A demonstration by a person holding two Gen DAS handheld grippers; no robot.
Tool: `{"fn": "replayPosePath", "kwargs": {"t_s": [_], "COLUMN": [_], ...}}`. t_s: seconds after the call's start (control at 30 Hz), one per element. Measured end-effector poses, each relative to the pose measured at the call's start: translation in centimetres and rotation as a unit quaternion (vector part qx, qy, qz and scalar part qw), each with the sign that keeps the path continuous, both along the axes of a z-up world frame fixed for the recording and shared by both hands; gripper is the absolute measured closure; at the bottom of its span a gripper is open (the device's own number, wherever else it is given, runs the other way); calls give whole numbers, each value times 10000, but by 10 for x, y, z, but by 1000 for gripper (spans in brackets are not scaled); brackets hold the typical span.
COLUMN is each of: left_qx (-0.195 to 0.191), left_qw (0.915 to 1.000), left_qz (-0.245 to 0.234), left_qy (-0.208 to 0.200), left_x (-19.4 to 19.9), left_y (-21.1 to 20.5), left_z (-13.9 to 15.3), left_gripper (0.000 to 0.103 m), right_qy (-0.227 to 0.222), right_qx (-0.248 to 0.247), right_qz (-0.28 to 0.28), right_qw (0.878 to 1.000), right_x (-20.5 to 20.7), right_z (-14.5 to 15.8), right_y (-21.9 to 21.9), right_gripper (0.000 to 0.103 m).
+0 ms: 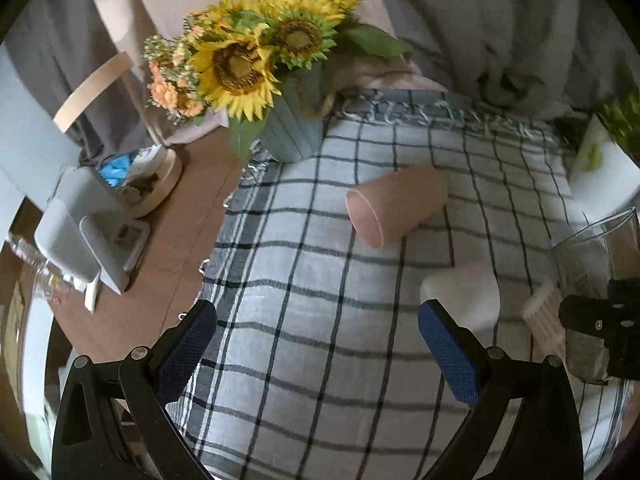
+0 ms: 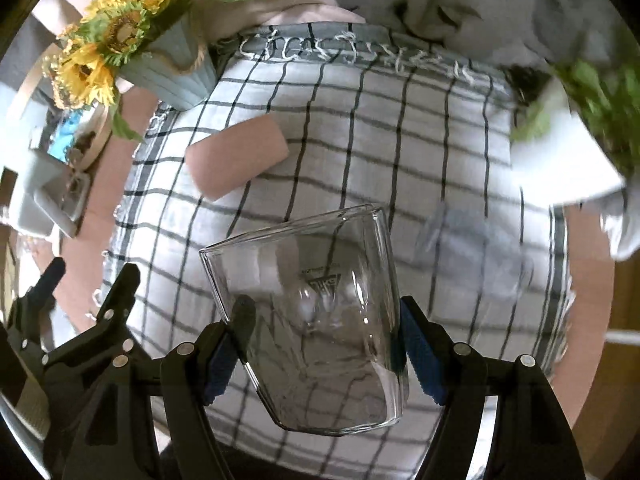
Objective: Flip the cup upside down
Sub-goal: 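Rotate the held tumbler with the right tool so its rim faces down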
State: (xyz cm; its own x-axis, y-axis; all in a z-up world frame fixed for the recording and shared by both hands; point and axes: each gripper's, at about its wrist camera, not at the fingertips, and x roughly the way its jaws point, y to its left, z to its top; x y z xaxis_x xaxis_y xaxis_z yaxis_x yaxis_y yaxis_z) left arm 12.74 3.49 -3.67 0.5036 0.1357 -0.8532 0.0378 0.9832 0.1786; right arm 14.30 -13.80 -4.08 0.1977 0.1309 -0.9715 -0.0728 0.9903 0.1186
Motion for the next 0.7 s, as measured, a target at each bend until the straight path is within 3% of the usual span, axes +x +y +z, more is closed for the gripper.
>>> {"fn": "replayPosePath", "kwargs": {"t_s": [0.27,0.7], "left_qx": [-261,-162], "left_qw": [9981,9930], "left_qz": [-303,-279], "left_qy": [478,1134], "left_x": [-17,-30], "left_y": [23,56], "left_z": [-24,-71], "left_gripper": [0,0], "right_qy": [150,884], "right_qx": [454,885], "right_qz": [-736,-1475], "right_qw": [9961,9811], "right_x": [-46,-80], "right_z": [-32,-106], "right_y": [13,42], "right_gripper": [30,30]}}
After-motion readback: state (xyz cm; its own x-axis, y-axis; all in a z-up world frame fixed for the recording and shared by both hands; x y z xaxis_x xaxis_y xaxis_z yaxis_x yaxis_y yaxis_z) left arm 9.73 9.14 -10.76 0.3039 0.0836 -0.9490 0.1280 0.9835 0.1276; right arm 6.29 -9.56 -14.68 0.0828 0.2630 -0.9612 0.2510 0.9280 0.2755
